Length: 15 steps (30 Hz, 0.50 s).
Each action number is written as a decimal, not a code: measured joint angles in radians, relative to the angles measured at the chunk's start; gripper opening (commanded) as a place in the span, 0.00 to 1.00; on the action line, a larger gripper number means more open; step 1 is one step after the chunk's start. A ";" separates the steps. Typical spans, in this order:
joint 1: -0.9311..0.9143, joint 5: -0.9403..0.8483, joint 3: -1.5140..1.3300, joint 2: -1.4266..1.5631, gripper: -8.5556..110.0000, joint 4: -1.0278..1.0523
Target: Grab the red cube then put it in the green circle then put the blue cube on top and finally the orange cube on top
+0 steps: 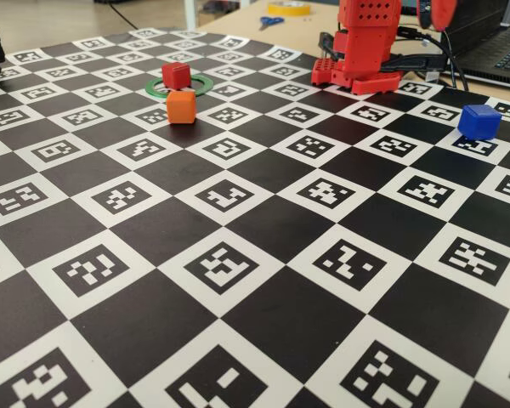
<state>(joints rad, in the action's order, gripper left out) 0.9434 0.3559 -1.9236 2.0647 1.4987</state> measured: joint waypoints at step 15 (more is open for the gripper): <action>0.183 0.066 -0.035 -0.114 0.39 -0.210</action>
<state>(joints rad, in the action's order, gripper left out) 1.1259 0.4218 -1.9589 1.9512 1.2885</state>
